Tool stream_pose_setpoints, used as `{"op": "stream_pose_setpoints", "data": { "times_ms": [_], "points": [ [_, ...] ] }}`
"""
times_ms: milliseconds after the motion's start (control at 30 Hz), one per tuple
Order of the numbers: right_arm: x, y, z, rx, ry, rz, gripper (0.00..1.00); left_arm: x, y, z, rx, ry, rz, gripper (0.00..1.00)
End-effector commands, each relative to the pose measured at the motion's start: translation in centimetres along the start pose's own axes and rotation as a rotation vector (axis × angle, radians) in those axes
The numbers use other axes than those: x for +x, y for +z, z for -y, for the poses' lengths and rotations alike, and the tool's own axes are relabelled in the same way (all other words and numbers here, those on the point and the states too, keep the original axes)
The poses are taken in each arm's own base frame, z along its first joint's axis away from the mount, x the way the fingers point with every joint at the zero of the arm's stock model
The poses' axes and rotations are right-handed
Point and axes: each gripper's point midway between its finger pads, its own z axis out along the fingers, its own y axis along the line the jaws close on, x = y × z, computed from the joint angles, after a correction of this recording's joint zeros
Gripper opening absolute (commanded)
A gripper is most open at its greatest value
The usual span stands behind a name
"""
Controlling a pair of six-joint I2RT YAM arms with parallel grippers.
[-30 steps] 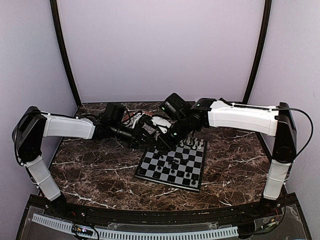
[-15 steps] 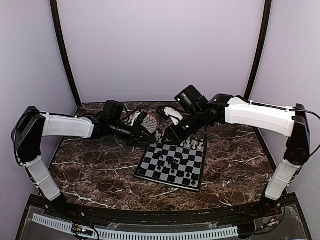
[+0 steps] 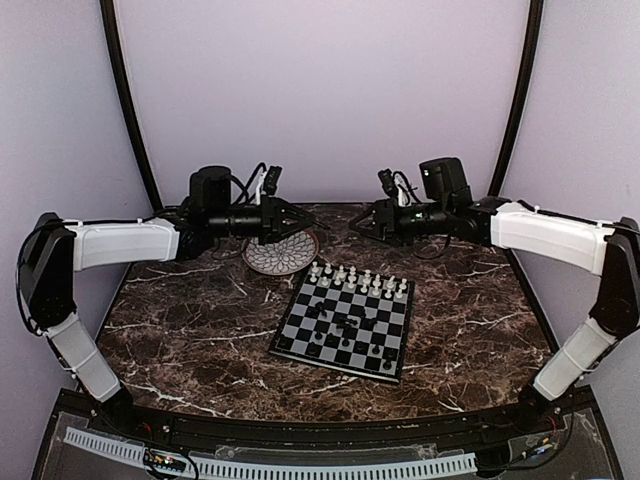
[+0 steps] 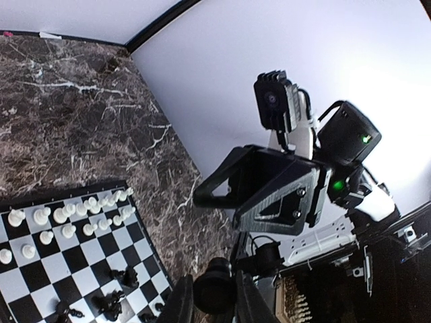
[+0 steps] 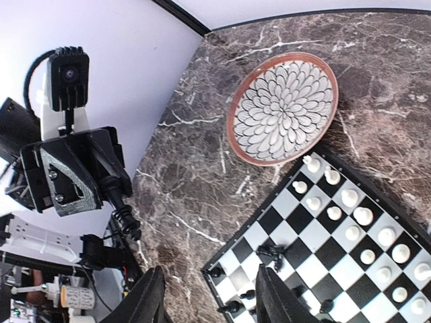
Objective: Set up the chess pieces on the board
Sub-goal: Pass from the left arm to the right
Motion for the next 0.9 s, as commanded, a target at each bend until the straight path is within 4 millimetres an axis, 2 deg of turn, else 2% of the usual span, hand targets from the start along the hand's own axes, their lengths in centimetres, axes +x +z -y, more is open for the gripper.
{"op": "stream_pose_setpoints", "data": {
  "times_ms": [0, 33, 267, 567, 867],
  "points": [
    [-2.7, 0.3, -3.4, -0.2, 0.019, 0.061, 0.48, -4.2, 0.1, 1.9, 0.066, 0.022, 0.169, 0.12],
    [-2.5, 0.6, -3.4, -0.222, 0.027, 0.046, 0.49, -4.3, 0.4, 1.4, 0.071, -0.015, 0.171, 0.12],
    [-2.6, 1.8, -3.3, -0.36, 0.1, 0.028, 0.5, -4.8, 0.9, 1.5, 0.141, -0.069, 0.201, 0.12],
    [-3.2, 2.5, -3.4, -0.426, 0.141, 0.036, 0.5, -3.8, 2.2, 1.4, 0.169, -0.105, 0.155, 0.12],
    [-3.2, 2.4, -3.8, -0.468, 0.151, 0.043, 0.42, -3.4, 3.1, 1.1, 0.184, -0.13, 0.131, 0.12]
  ]
}}
